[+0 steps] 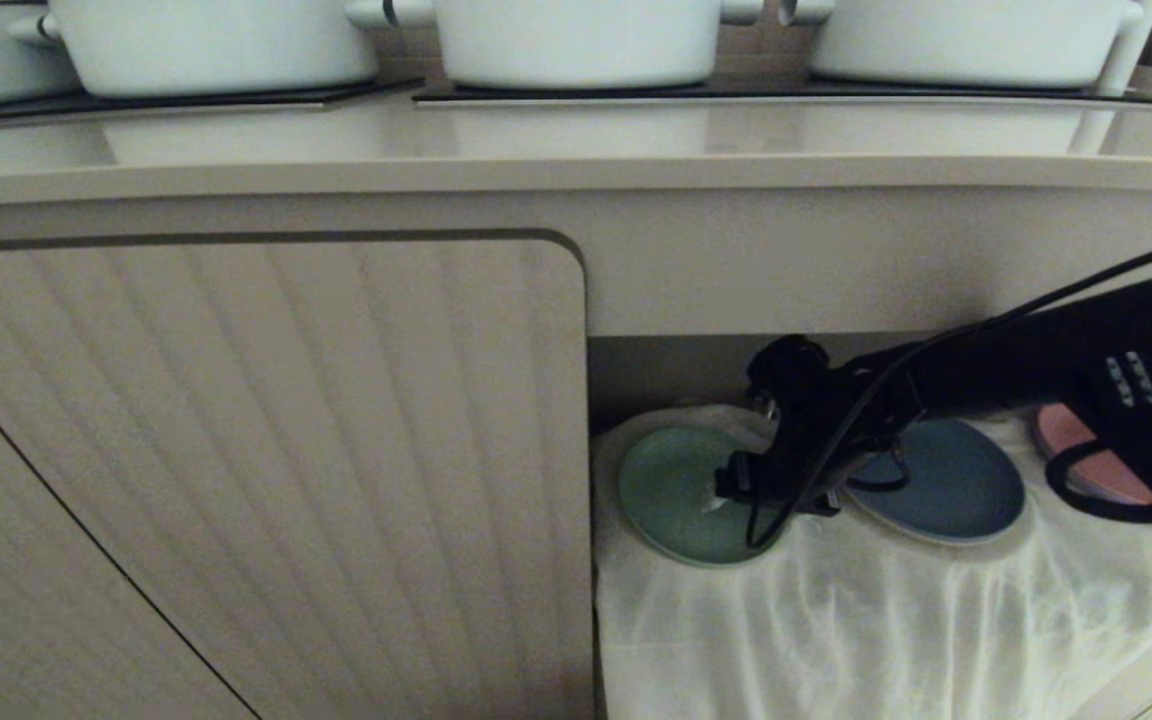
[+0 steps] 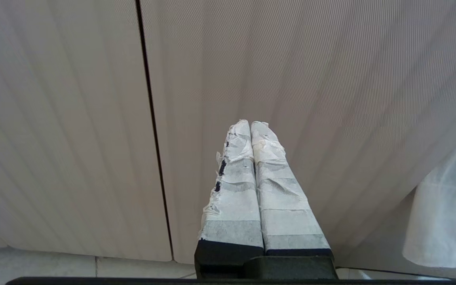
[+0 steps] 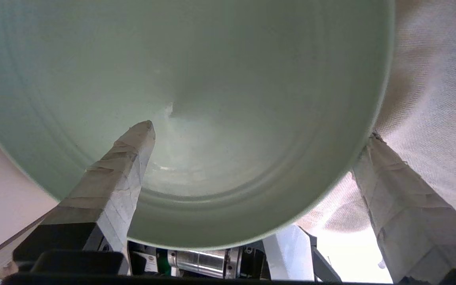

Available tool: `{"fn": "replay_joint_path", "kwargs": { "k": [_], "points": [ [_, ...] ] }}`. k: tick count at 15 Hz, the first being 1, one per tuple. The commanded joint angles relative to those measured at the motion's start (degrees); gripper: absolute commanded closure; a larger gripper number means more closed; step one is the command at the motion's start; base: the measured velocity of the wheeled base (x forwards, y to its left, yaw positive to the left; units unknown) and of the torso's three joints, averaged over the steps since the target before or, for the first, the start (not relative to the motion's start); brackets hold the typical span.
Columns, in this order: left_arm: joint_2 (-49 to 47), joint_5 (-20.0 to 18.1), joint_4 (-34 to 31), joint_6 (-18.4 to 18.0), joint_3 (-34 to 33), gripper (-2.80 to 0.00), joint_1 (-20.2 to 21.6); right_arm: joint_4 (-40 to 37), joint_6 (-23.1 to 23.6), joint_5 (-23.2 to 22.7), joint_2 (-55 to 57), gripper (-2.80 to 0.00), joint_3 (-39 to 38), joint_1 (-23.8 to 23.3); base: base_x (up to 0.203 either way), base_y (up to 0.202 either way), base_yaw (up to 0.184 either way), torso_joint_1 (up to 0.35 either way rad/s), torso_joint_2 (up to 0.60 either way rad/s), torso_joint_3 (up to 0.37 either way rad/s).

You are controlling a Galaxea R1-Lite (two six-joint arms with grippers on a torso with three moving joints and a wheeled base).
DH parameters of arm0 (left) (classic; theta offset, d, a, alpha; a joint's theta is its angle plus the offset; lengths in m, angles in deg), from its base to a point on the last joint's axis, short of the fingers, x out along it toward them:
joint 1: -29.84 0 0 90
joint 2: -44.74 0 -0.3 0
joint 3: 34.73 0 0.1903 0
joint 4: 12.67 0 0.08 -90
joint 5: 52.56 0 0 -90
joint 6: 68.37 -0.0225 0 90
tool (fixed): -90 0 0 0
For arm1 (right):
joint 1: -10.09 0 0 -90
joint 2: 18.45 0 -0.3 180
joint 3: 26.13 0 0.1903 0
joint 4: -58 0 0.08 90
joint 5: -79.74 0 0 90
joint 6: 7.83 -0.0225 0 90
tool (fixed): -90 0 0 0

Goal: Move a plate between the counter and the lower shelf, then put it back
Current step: Pick up the plate in the cupboard

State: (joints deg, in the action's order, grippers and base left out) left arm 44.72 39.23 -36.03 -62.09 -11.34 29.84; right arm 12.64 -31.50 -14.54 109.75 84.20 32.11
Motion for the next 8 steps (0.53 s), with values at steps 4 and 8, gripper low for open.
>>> {"fn": "replay_joint_path", "kwargs": {
  "k": [4, 8],
  "points": [
    [0.0, 0.0, 0.0, 0.0, 0.0, 0.0, 0.0, -0.2, -0.3, 1.2, 1.2, 0.0, 1.4, 0.0, 0.0, 0.0, 0.0, 0.0, 0.0, 0.0],
    [0.0, 0.0, 0.0, 0.0, 0.1, 0.0, 0.0, -0.6, -0.6, 2.6, 1.9, 0.0, 2.3, 0.0, 0.0, 0.0, 0.0, 0.0, 0.0, 0.0]
  ]
}}
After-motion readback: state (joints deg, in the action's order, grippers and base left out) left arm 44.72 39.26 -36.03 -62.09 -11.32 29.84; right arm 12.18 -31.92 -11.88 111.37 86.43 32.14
